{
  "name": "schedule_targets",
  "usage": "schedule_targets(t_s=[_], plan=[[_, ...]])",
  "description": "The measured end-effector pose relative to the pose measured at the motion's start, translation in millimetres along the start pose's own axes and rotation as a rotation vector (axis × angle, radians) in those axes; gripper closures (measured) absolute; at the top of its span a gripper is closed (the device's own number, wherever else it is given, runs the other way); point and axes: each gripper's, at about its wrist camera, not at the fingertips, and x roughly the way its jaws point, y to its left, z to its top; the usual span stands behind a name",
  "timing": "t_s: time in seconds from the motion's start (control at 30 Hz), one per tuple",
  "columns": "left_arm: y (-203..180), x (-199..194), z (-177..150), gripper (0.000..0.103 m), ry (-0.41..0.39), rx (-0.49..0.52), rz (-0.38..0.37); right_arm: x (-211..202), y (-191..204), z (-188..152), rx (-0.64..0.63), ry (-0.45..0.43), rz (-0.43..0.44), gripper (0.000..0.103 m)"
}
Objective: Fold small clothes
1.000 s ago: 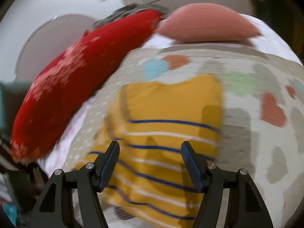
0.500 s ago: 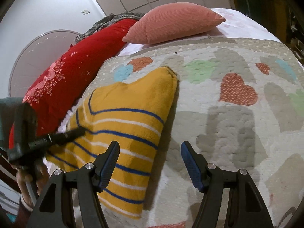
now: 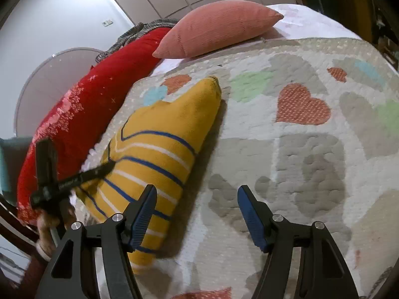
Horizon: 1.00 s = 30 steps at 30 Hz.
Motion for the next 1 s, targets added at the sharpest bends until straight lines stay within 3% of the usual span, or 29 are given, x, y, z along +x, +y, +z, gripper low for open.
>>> schedule_targets(t_s=[0.07,0.17,0.27,0.37,0.47,0.5,0.53,0.57,0.6,0.63,0.67,0.73,0.93,1.0], plan=[[5,-16,-4,0.036,-0.027,-0.029,-0.040,3,0,0,0.025,0.004,0.039,0.030],[18,-33,-9,0.019,-0.091,-0.095,-0.095,10,-1,-3,0.072,0.013,0.122,0.024],[29,-24,-8,0.014,-0.082,-0.148,-0.138,21,2,-11,0.094,0.037,0.169,0.023],[25,-2,-5,0.011,-0.012,-0.170,-0.222,36,7,-21,0.098,0.081,0.200,0.023],[8,28,-14,0.011,0.107,-0.148,-0.243,55,12,-29,0.126,0.117,0.259,0.023],[-2,36,-21,0.011,0.132,-0.119,-0.210,64,13,-33,0.142,0.136,0.285,0.023],[-16,38,-26,0.011,0.108,-0.063,-0.145,73,14,-35,0.157,0.143,0.301,0.022],[-27,39,-30,0.016,0.102,-0.023,-0.115,77,14,-36,0.168,0.129,0.306,0.023],[-35,39,-32,0.024,0.112,-0.010,-0.116,81,13,-35,0.195,0.123,0.329,0.030],[-38,38,-34,0.042,0.121,-0.032,-0.130,85,10,-33,0.234,0.140,0.351,0.044],[-39,35,-34,0.051,0.123,-0.057,-0.144,86,6,-32,0.266,0.149,0.370,0.050],[-42,25,-39,0.059,0.119,-0.100,-0.174,79,-3,-33,0.302,0.151,0.434,0.061],[-73,3,-87,0.059,0.126,-0.146,-0.225,27,-6,-56,0.225,0.141,0.467,0.062],[-79,1,-105,0.051,0.133,-0.153,-0.209,10,-8,-70,0.187,0.142,0.432,0.062]])
